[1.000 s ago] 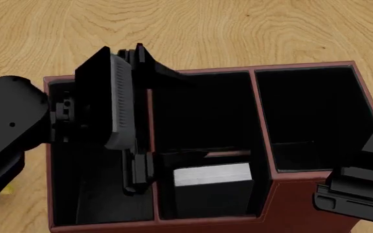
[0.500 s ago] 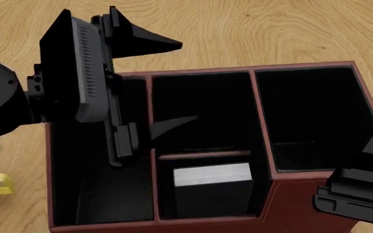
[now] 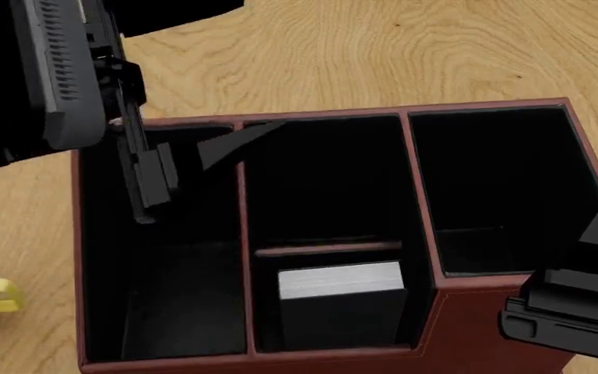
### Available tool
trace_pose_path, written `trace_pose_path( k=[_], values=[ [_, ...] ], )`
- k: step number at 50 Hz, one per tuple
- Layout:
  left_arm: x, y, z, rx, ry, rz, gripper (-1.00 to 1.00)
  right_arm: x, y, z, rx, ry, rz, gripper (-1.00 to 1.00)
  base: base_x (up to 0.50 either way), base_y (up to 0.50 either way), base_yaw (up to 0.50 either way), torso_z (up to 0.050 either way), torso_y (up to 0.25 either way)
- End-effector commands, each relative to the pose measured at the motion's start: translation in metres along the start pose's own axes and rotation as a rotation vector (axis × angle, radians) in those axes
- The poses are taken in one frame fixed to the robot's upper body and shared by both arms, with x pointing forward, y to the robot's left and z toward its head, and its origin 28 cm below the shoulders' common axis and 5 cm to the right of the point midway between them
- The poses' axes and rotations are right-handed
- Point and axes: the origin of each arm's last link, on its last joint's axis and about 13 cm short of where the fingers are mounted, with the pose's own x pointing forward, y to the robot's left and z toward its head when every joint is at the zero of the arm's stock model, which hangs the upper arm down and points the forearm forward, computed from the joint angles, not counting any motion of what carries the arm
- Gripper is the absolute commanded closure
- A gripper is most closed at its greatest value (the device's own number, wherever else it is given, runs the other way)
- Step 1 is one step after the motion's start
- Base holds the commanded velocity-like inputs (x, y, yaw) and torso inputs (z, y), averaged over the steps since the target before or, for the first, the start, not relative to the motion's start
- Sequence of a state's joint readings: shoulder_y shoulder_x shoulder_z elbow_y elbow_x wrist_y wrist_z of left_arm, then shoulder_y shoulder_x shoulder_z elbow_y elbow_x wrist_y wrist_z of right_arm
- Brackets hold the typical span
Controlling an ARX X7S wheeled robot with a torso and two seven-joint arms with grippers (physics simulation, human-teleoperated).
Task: Pick up the book and place it in the back compartment of the caddy.
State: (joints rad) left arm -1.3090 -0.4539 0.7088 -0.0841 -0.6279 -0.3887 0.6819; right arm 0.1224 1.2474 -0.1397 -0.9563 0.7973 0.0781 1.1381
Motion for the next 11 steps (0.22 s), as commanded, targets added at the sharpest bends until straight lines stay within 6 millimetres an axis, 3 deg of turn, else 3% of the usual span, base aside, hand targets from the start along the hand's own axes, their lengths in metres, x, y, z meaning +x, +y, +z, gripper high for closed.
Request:
trace_pose_path(
  k=[1,11],
  values=[
    [-0.015,0.004,0.015,0.018,-0.022,0.069,-1.0,0.0,0.001,0.002,0.001,-0.004,0.003,-1.0,0.0,0.0,0.0,0.0,0.0],
    [-0.027,0.003,0.019,0.028,-0.025,0.107,-1.0,0.0,0.001,0.005,0.003,-0.009,0.005,-1.0,0.0,0.0,0.0,0.0,0.0]
  ],
)
